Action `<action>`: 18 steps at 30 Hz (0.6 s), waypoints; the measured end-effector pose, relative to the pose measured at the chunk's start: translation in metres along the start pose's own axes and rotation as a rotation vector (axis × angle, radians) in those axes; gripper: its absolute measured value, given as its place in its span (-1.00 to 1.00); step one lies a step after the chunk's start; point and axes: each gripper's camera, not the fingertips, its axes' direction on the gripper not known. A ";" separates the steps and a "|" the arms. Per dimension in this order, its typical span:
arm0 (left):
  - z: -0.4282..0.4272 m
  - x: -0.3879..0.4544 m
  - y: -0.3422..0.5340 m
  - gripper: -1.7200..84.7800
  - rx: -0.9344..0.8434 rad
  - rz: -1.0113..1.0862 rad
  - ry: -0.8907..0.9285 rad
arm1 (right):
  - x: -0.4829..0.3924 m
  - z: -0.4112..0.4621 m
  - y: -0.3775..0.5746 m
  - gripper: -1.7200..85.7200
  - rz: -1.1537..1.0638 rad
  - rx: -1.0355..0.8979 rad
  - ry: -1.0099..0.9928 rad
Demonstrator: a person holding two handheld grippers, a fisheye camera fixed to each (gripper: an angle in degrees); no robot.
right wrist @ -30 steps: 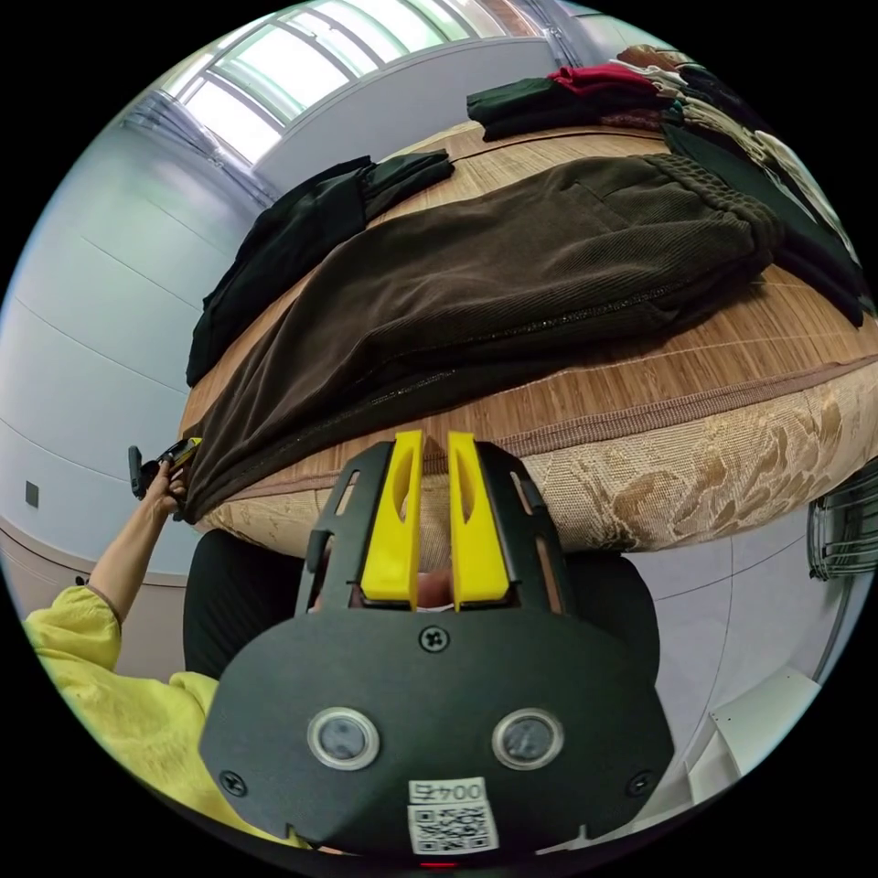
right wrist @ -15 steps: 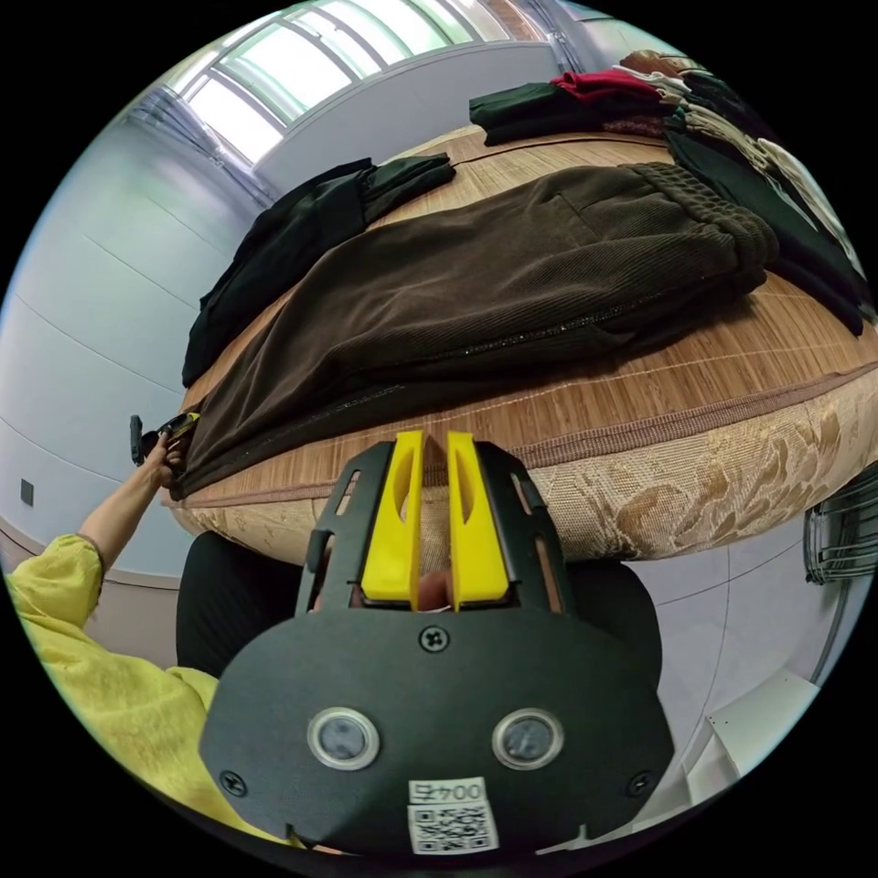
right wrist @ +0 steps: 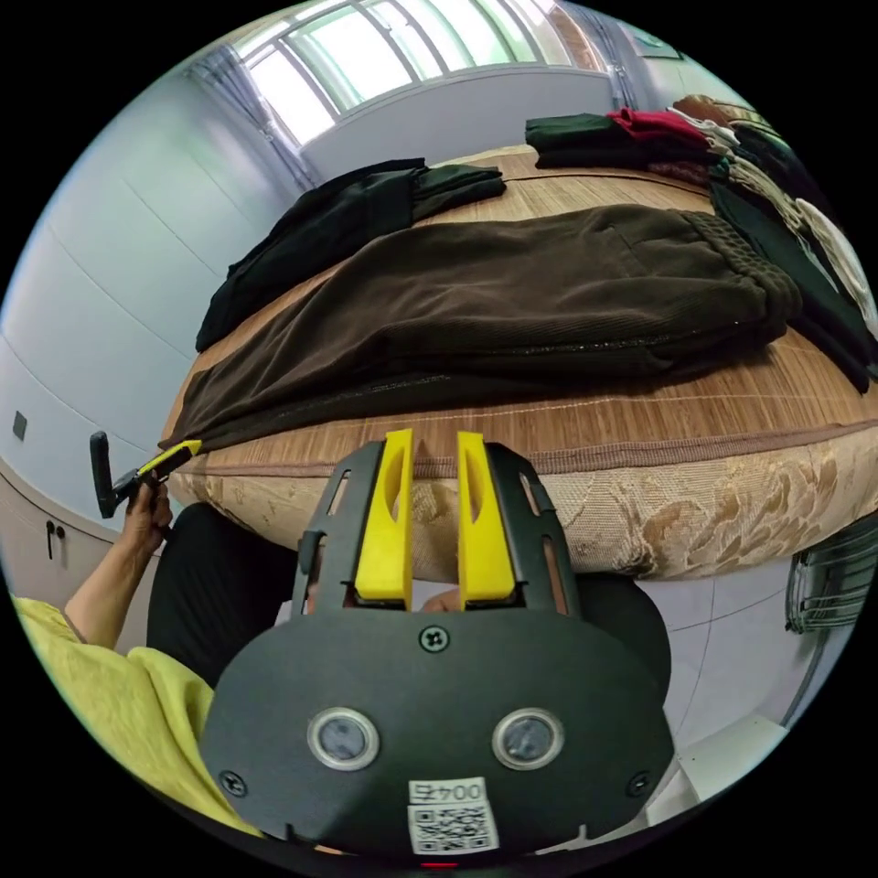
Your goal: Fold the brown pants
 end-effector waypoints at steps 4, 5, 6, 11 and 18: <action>0.004 0.005 -0.024 -0.96 -0.093 -0.008 -0.015 | 0.034 -0.032 -0.002 -0.75 0.096 0.065 -0.126; 0.000 0.002 -0.028 -0.96 -0.093 -0.017 0.008 | 0.053 -0.045 -0.002 -0.73 0.167 0.104 -0.181; -0.001 -0.001 -0.030 -0.96 -0.097 -0.027 0.025 | 0.064 -0.052 -0.001 -0.73 0.207 0.131 -0.208; -0.015 -0.011 -0.043 -0.96 -0.106 -0.074 0.116 | 0.174 -0.108 -0.003 -0.67 0.589 0.342 -0.345; -0.035 0.026 -0.058 -0.96 -0.113 0.016 -0.046 | 0.235 -0.110 -0.044 -0.63 0.725 0.325 -0.400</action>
